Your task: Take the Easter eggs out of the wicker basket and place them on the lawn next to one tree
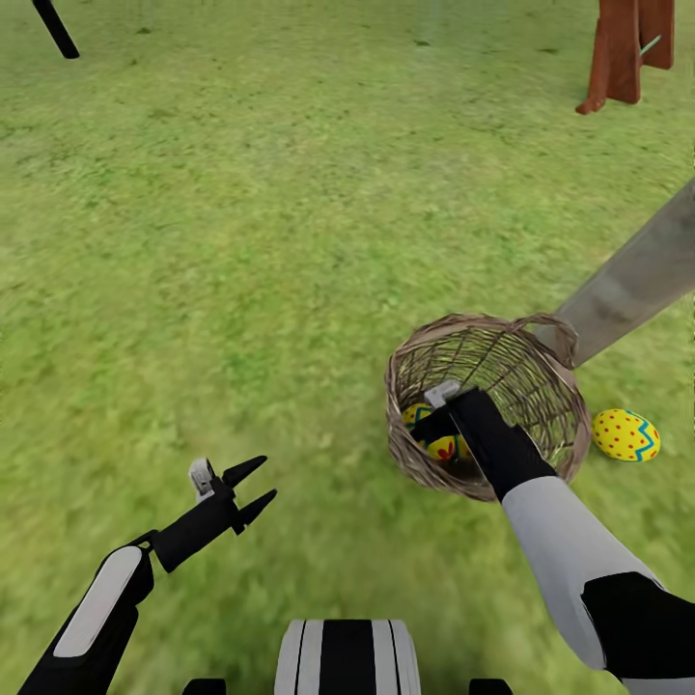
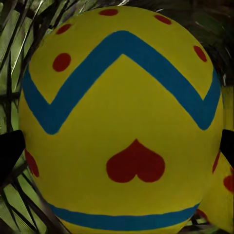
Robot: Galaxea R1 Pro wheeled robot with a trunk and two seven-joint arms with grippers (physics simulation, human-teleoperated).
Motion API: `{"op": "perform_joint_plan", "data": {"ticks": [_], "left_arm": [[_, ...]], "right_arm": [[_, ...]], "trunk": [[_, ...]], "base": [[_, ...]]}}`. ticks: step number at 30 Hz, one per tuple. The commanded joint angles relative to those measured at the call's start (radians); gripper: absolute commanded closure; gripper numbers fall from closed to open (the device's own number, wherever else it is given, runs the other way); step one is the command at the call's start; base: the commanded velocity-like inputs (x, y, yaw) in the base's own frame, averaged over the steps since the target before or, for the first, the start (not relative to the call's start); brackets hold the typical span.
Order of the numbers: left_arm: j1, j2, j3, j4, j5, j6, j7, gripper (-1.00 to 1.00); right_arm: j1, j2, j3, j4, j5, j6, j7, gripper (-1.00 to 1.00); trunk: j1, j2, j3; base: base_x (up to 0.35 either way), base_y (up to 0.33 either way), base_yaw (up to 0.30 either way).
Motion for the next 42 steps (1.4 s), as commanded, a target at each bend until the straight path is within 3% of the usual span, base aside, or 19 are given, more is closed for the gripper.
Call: {"op": "perform_joint_plan", "data": {"ticks": [1, 20, 28, 42], "left_arm": [[0.0, 0.0, 0.001, 0.0, -0.004, 0.004, -0.005, -1.0], [0.0, 0.001, 0.001, 0.0, -0.006, 0.006, -0.002, -1.0], [0.0, 0.001, 0.003, 0.001, -0.006, 0.006, -0.002, -1.0], [0.0, 0.001, 0.004, 0.002, -0.006, 0.006, -0.002, -1.0]], "right_arm": [[0.0, -0.001, 0.003, -0.001, 0.01, 0.003, 0.008, 1.0], [0.0, -0.005, -0.003, -0.039, 0.01, 0.002, 0.009, 1.0], [0.0, -0.067, -0.005, -0.106, 0.013, 0.039, 0.01, 1.0], [0.0, -0.128, -0.005, -0.112, 0.009, 0.043, 0.011, 1.0]], "trunk": [[-0.001, 0.0, 0.003], [-0.009, 0.004, 0.077], [-0.013, 0.006, 0.108], [-0.019, 0.01, 0.162]], "base": [[0.0, 0.0, 0.0], [0.0, 0.0, 0.0], [0.0, 0.0, 0.0], [-0.072, 0.0, 0.0]]}}
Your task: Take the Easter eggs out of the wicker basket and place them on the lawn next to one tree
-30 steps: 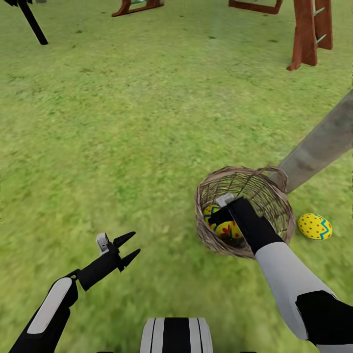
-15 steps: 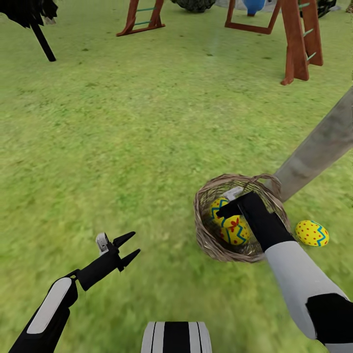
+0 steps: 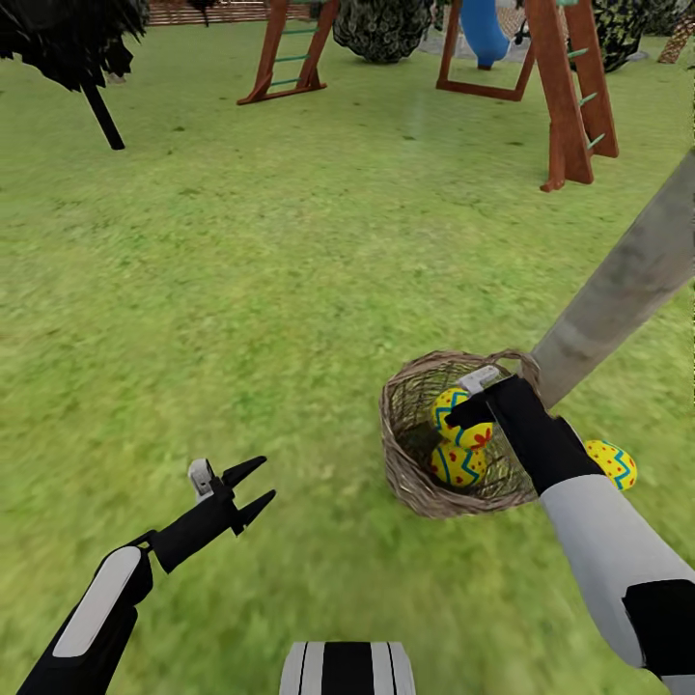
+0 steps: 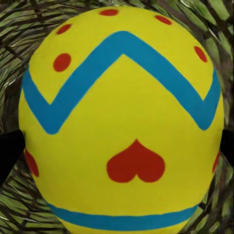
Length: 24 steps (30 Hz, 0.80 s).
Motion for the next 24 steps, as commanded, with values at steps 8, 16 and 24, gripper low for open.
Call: {"op": "perform_joint_plan", "data": {"ticks": [8, 16, 24], "left_arm": [[0.0, 0.0, 0.001, 0.001, -0.004, 0.004, -0.005, -1.0], [0.0, 0.0, 0.0, 0.0, -0.004, 0.004, -0.005, -1.0], [0.0, 0.001, 0.003, 0.0, -0.004, 0.004, -0.005, -1.0]], "right_arm": [[0.0, -0.081, -0.062, -0.077, 0.001, 0.003, 0.333, 1.0], [0.001, -0.091, -0.095, -0.168, 0.001, 0.005, 0.364, 1.0], [0.001, -0.091, -0.141, -0.172, 0.0, 0.005, 0.365, 1.0]], "trunk": [[-0.004, 0.002, 0.03], [-0.007, 0.004, 0.061], [-0.011, 0.005, 0.092]], "base": [[0.0, 0.0, 0.0], [-0.067, 0.0, 0.0], [-0.192, 0.0, 0.0]]}}
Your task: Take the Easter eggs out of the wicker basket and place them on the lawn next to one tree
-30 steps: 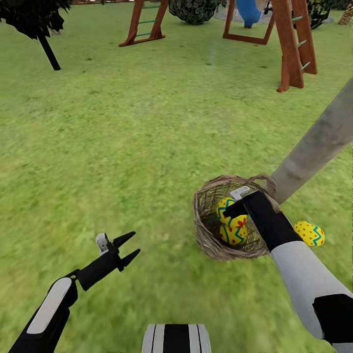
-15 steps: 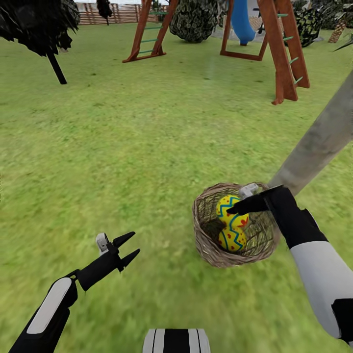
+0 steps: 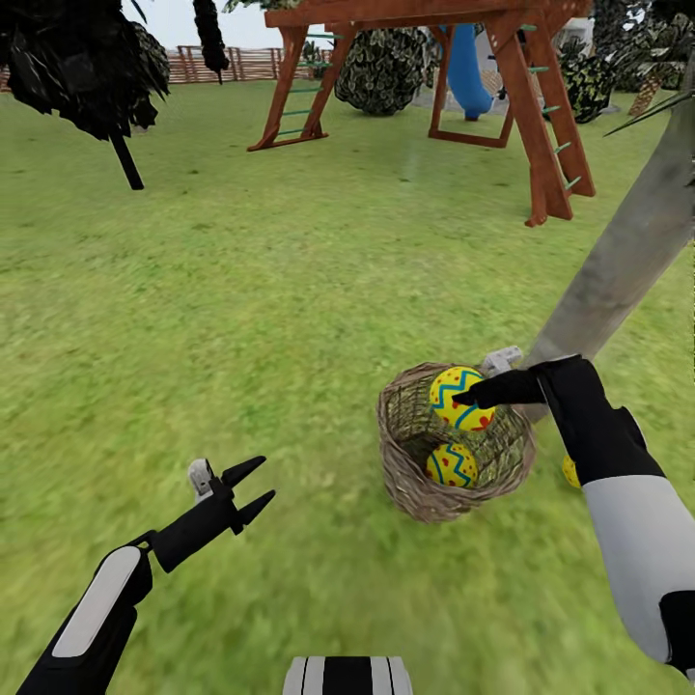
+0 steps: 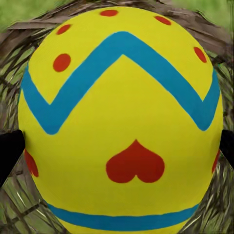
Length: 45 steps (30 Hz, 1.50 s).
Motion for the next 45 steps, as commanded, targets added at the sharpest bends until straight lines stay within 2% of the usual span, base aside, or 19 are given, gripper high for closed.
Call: {"op": "perform_joint_plan", "data": {"ticks": [1, 6, 8, 10, 12, 13, 15, 18, 19, 20, 22, 25, 26, 27, 29, 33, 34, 37, 45], "left_arm": [[0.0, 0.0, 0.001, 0.001, -0.004, 0.004, -0.005, -1.0], [0.0, 0.0, 0.001, 0.001, -0.004, 0.004, -0.005, -1.0], [0.0, 0.0, 0.004, 0.0, -0.004, 0.004, -0.005, -1.0], [0.0, 0.001, 0.005, 0.0, -0.004, 0.004, -0.005, -1.0], [0.0, 0.001, 0.006, 0.0, -0.004, 0.004, -0.005, -1.0], [0.0, 0.001, 0.005, 0.0, -0.005, 0.004, -0.005, -1.0], [0.0, 0.001, 0.004, 0.0, -0.004, 0.004, -0.005, -1.0], [0.0, 0.001, 0.003, 0.0, -0.006, 0.004, -0.005, -1.0], [0.0, 0.0, 0.001, 0.0, -0.006, 0.004, -0.005, -1.0], [0.0, 0.0, -0.001, -0.001, -0.008, 0.004, -0.005, -1.0], [0.0, -0.004, -0.005, -0.003, -0.01, 0.003, -0.005, -1.0], [0.0, -0.036, -0.012, -0.01, -0.011, 0.005, -0.006, -1.0], [0.0, -0.051, -0.059, -0.016, -0.009, 0.003, -0.013, -1.0], [0.0, -0.071, -0.08, -0.019, -0.009, 0.003, -0.015, -1.0], [-0.004, -0.11, -0.094, -0.022, -0.012, 0.004, -0.011, -1.0], [-0.009, -0.156, -0.219, -0.022, -0.064, -0.01, -0.006, -1.0], [-0.01, -0.184, -0.255, -0.017, -0.088, -0.043, -0.005, -1.0], [-0.01, -0.196, -0.302, -0.02, -0.121, -0.057, -0.005, -1.0], [-0.01, -0.198, -0.331, -0.023, -0.128, -0.06, -0.005, -1.0]], "right_arm": [[-0.001, 0.0, -0.009, -0.006, 0.01, 0.002, 0.009, 1.0], [0.008, 0.006, -0.055, -0.093, 0.007, 0.016, 0.013, 1.0], [0.009, 0.011, -0.119, -0.099, 0.007, 0.018, 0.042, 1.0], [0.01, 0.014, -0.223, -0.1, 0.005, 0.017, 0.06, 1.0], [0.029, 0.015, -0.264, -0.1, -0.002, 0.018, 0.064, 1.0], [0.048, 0.015, -0.296, -0.1, -0.036, 0.018, 0.065, 1.0], [0.068, 0.012, -0.352, -0.099, -0.172, 0.018, 0.066, 1.0], [0.141, 0.007, -0.394, -0.093, -0.274, 0.018, 0.067, 1.0], [0.156, 0.009, -0.434, -0.092, -0.284, 0.017, 0.067, 1.0], [0.173, 0.011, -0.505, -0.091, -0.292, 0.017, 0.066, 1.0], [0.2, 0.012, -0.607, -0.09, -0.295, 0.015, 0.065, 1.0], [0.257, 0.007, -0.65, -0.086, -0.293, 0.006, 0.064, 1.0], [0.28, 0.006, -0.744, -0.085, -0.289, 0.003, 0.059, 1.0], [0.289, 0.006, -0.796, -0.083, -0.286, 0.001, 0.057, 1.0], [0.313, 0.007, -0.817, -0.083, -0.272, -0.016, 0.053, 1.0], [0.325, 0.011, -0.822, -0.055, -0.243, -0.094, 0.046, 1.0], [0.326, 0.01, -0.822, -0.027, -0.224, -0.125, 0.045, 1.0], [0.326, 0.007, -0.822, 0.021, -0.22, -0.174, 0.044, 1.0], [0.326, 0.006, -0.822, 0.088, -0.212, -0.246, 0.04, 1.0]], "trunk": [[-0.001, 0.0, 0.003], [-0.003, 0.001, 0.023], [-0.004, 0.002, 0.03], [-0.005, 0.002, 0.038], [-0.006, 0.003, 0.046], [-0.006, 0.003, 0.05], [-0.007, 0.003, 0.057], [-0.008, 0.004, 0.069], [-0.009, 0.004, 0.073], [-0.009, 0.004, 0.077], [-0.01, 0.005, 0.085], [-0.01, 0.005, 0.087], [-0.01, 0.005, 0.089], [-0.01, 0.005, 0.09], [-0.01, 0.005, 0.092], [-0.01, 0.005, 0.097], [-0.01, 0.005, 0.098], [-0.01, 0.005, 0.101], [-0.01, 0.005, 0.11]], "base": [[-0.006, 0.0, 0.0], [-0.175, 0.0, 0.0], [-0.336, 0.0, 0.0], [-0.344, 0.0, 0.0], [-0.345, 0.0, 0.0], [-0.345, 0.0, 0.0], [-0.346, 0.0, 0.0], [-0.345, 0.0, 0.0], [-0.345, 0.0, 0.0], [-0.345, 0.0, 0.0], [-0.264, 0.0, -0.015], [-0.036, 0.0, -0.176], [-0.002, 0.0, -0.211], [-0.001, 0.0, -0.212], [0.0, -0.035, -0.212], [0.0, -0.266, -0.212], [0.0, -0.314, -0.212], [0.0, -0.318, -0.212], [0.001, -0.343, -0.212]]}}
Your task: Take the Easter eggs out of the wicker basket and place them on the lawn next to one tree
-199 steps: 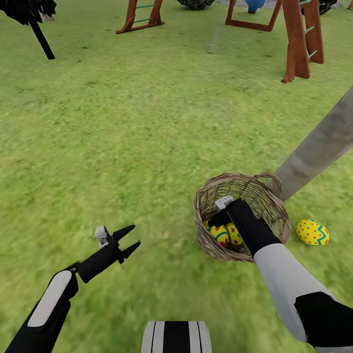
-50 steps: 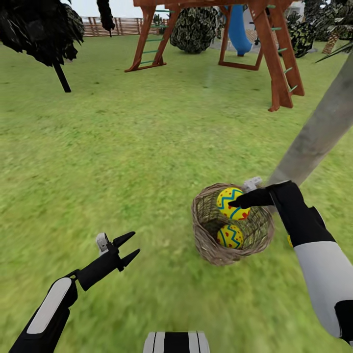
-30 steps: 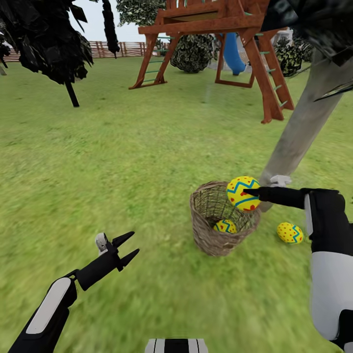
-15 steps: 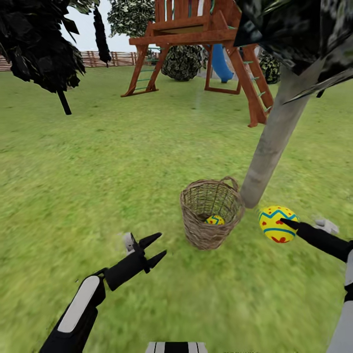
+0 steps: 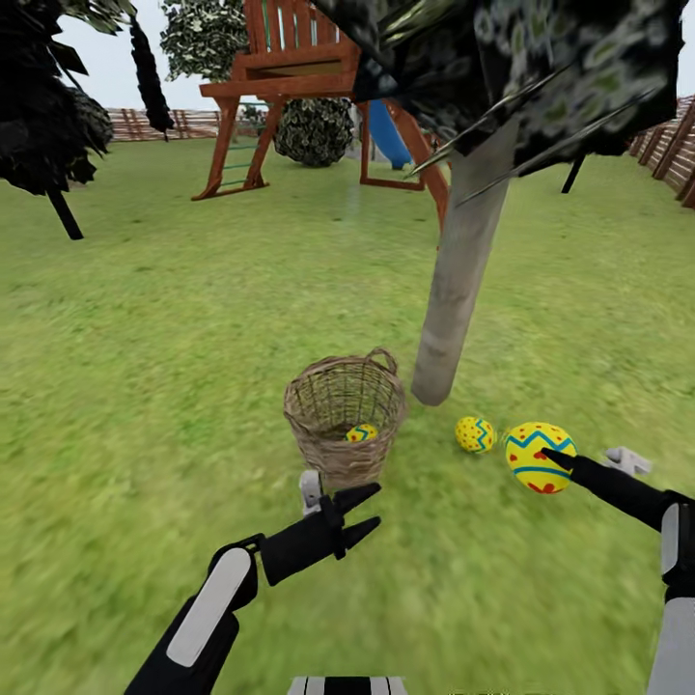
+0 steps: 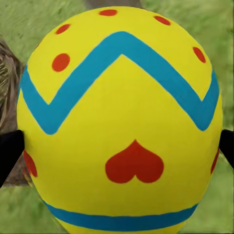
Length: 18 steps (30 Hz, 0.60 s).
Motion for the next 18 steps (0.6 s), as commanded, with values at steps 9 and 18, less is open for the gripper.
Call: {"op": "perform_joint_plan", "data": {"ticks": [9, 18], "left_arm": [[-0.001, 0.001, 0.001, 0.0, -0.002, 0.004, -0.003, -1.0], [-0.001, -0.001, 0.001, 0.0, -0.02, 0.004, -0.001, -1.0]], "right_arm": [[0.001, 0.007, -0.003, 0.03, 0.013, -0.191, -0.16, 1.0], [0.007, 0.008, -0.003, 0.072, 0.021, -0.218, -0.17, 1.0]], "trunk": [[0.0, 0.0, 0.01], [0.0, 0.0, 0.02]], "base": [[0.121, -0.331, -0.214], [0.286, -0.208, -0.223]]}}
